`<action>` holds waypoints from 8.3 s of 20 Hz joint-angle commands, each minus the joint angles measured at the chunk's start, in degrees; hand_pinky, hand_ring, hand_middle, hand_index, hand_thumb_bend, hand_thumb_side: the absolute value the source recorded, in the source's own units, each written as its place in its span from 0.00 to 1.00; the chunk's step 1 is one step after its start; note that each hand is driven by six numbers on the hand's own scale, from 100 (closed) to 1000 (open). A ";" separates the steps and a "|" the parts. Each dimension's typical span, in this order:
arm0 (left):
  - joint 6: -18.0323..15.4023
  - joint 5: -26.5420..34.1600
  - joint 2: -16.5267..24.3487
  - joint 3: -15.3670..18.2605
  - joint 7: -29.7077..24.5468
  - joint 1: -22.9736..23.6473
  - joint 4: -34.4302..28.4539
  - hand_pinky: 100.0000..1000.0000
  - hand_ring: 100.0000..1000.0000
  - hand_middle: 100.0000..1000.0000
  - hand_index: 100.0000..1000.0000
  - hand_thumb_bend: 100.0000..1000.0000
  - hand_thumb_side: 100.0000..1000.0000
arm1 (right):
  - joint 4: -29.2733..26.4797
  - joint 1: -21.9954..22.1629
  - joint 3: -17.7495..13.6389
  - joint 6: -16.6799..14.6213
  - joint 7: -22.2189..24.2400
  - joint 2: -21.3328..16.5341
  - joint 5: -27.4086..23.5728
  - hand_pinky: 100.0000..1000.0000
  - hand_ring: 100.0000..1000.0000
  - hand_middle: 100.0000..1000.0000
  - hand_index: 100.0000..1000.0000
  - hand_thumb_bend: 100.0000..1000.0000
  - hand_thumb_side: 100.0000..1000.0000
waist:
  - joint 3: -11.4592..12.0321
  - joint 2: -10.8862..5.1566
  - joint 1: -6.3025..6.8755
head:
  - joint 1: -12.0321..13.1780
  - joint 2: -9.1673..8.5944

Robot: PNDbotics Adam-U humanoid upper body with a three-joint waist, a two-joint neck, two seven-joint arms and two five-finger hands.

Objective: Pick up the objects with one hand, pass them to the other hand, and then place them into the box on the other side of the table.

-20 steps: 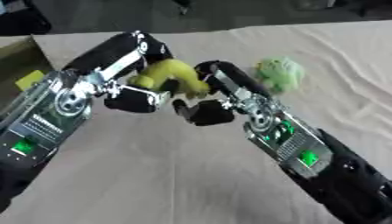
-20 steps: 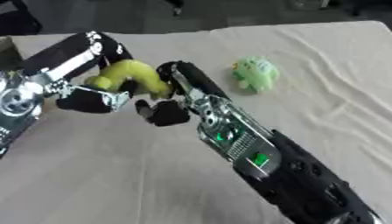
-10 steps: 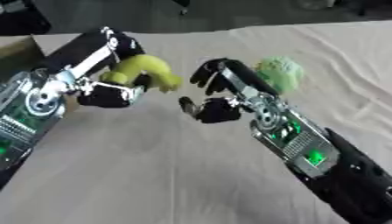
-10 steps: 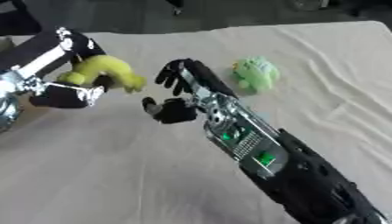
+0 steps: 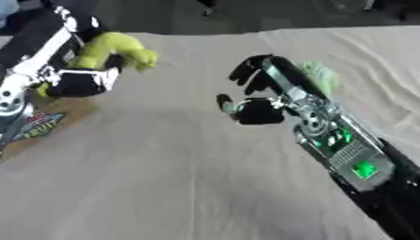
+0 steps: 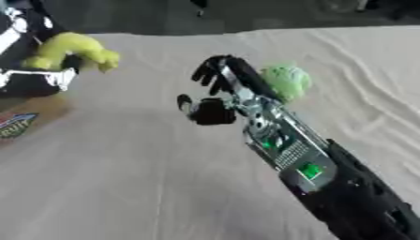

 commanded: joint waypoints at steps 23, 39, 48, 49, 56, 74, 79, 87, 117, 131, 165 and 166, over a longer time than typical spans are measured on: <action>6.78 -0.17 4.97 13.36 11.55 2.23 25.25 0.43 0.50 0.34 0.44 0.00 0.00 | -3.19 4.81 -10.21 1.46 -12.28 -7.72 -2.53 0.70 0.56 0.55 0.63 0.23 0.22 | -0.14 -0.67 -0.62 | 8.33 -2.20; 5.79 -4.13 2.46 10.67 8.69 -1.48 31.60 0.47 0.52 0.40 0.48 0.00 0.00 | -2.94 5.37 -10.95 1.26 -14.32 -7.49 -3.36 0.70 0.55 0.54 0.62 0.24 0.22 | -0.65 -0.55 -0.63 | 8.55 -2.36; 8.36 -9.71 1.74 10.09 4.25 -2.90 34.07 0.56 0.58 0.49 0.61 0.23 0.00 | -2.97 5.48 -10.90 1.06 -14.79 -7.29 -3.66 0.69 0.55 0.54 0.62 0.24 0.21 | -0.74 -0.61 -0.53 | 8.47 -2.26; 8.66 -10.13 1.71 10.03 3.64 -2.93 34.23 0.57 0.60 0.51 0.64 0.26 0.03 | -2.97 5.48 -10.90 1.06 -14.80 -7.29 -3.66 0.69 0.55 0.54 0.62 0.24 0.21 | -0.75 -0.62 -0.53 | 8.45 -2.25; 9.52 -13.49 1.77 9.96 -0.06 -2.91 33.91 0.73 0.78 0.73 0.86 0.56 0.51 | -2.98 5.40 -10.84 1.13 -14.69 -7.33 -3.63 0.69 0.55 0.54 0.62 0.24 0.21 | -0.69 -0.70 -0.55 | 8.09 -2.06; 8.94 -3.79 2.52 12.65 11.50 0.25 21.99 0.60 0.72 0.65 0.80 0.15 0.46 | -0.75 5.34 -11.17 3.24 -13.46 -7.60 -2.58 0.72 0.59 0.57 0.65 0.31 0.20 | -0.42 -0.90 -0.90 | -4.95 -1.18; 7.31 0.07 3.33 11.77 15.06 1.49 18.16 0.59 0.72 0.65 0.80 0.15 0.47 | 2.23 4.79 -11.17 4.41 -11.78 -7.46 -2.33 0.74 0.63 0.62 0.67 0.34 0.19 | -0.67 -1.01 -0.96 | -6.87 -1.21; 7.05 0.63 3.74 10.94 14.67 2.57 15.92 0.60 0.72 0.65 0.80 0.16 0.48 | 7.74 3.93 -9.93 7.53 -8.11 -7.40 -1.07 0.80 0.72 0.72 0.74 0.40 0.18 | -1.12 -1.17 -1.04 | -7.22 -1.17; 7.59 1.38 4.03 11.09 15.00 5.19 14.92 0.59 0.72 0.65 0.79 0.14 0.49 | 23.39 -6.36 -9.36 9.47 5.69 -5.58 17.55 0.87 0.81 0.80 0.82 0.55 0.11 | -1.35 -1.64 -1.31 | -9.08 -0.89; 8.04 1.53 4.15 11.25 14.80 5.85 16.07 0.59 0.72 0.65 0.79 0.14 0.50 | 27.22 -9.68 -10.39 9.47 18.15 -7.20 13.06 0.86 0.81 0.80 0.82 0.49 0.23 | -1.62 -1.74 -1.53 | -8.17 -0.36; 7.94 1.82 3.54 11.29 14.65 5.65 17.04 0.58 0.72 0.63 0.79 0.13 0.50 | 37.72 -12.92 -11.71 9.33 17.52 -8.32 5.75 0.86 0.83 0.80 0.82 0.58 0.14 | -1.07 -1.47 -1.35 | -7.29 0.81; 7.95 1.85 3.54 11.31 14.66 5.67 17.05 0.58 0.72 0.63 0.79 0.13 0.50 | 38.17 -12.92 -11.82 9.15 17.68 -8.23 5.88 0.86 0.83 0.80 0.82 0.58 0.14 | -1.05 -1.44 -1.33 | -7.28 0.78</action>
